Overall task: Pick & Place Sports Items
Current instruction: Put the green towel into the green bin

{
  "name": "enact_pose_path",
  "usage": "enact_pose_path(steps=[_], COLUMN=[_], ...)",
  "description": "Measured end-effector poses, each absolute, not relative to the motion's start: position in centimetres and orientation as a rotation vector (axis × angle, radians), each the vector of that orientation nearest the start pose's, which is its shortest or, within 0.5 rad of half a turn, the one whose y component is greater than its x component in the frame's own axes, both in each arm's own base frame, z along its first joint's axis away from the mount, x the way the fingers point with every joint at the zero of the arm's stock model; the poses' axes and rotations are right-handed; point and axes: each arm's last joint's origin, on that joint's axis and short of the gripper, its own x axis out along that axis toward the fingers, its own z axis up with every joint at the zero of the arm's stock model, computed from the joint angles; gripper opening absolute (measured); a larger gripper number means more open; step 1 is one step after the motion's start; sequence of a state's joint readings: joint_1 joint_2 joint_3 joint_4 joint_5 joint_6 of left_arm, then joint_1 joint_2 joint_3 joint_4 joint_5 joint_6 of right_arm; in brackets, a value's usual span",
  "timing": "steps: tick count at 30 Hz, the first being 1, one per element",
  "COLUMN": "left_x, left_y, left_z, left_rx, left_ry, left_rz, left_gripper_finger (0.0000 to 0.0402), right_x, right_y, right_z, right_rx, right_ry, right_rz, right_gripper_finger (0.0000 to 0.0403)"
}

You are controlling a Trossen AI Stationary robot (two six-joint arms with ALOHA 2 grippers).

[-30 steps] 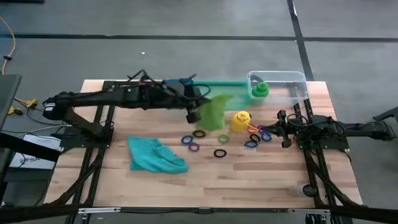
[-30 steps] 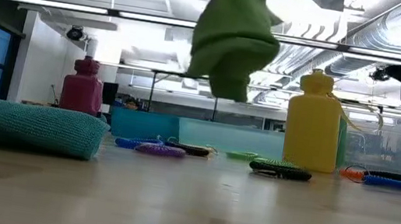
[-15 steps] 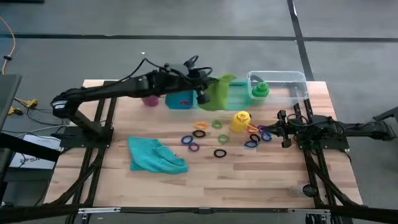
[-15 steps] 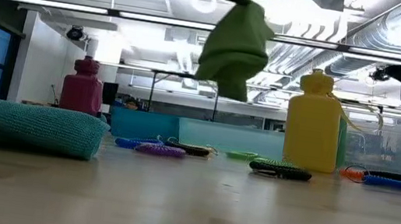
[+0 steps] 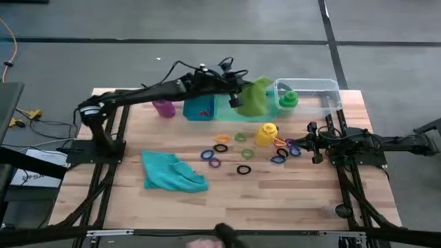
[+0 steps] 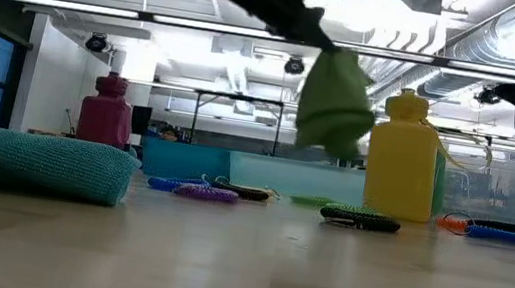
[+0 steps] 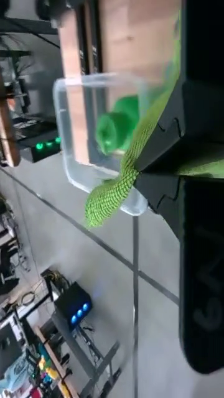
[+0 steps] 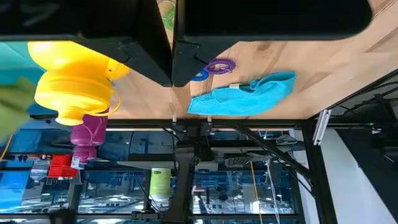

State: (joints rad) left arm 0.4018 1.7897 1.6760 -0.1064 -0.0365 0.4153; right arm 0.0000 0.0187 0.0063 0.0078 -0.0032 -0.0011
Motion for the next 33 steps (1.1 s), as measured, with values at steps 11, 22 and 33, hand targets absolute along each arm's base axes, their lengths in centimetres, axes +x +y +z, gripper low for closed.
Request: enact_pose_path(steps=[11,22,33], left_x=[39.8,39.0,41.9], left_y=[21.0,21.2,20.3], left_z=[32.3,29.7,26.5], left_rx=[0.357,0.324,0.293], left_ry=[0.445,0.660,0.608], left_rz=[0.418,0.361,0.305], left_gripper_finger=[0.0000,0.0000,0.0000], right_x=[9.8,9.8,9.8], right_y=[0.0,0.0,0.0], right_z=[16.5,16.5,16.5], right_rx=[-0.001,-0.001,-0.001], right_ry=[0.005,0.004,0.004], right_rz=[0.003,0.003,0.003], right_gripper_finger=[0.0000,0.0000,0.0000])
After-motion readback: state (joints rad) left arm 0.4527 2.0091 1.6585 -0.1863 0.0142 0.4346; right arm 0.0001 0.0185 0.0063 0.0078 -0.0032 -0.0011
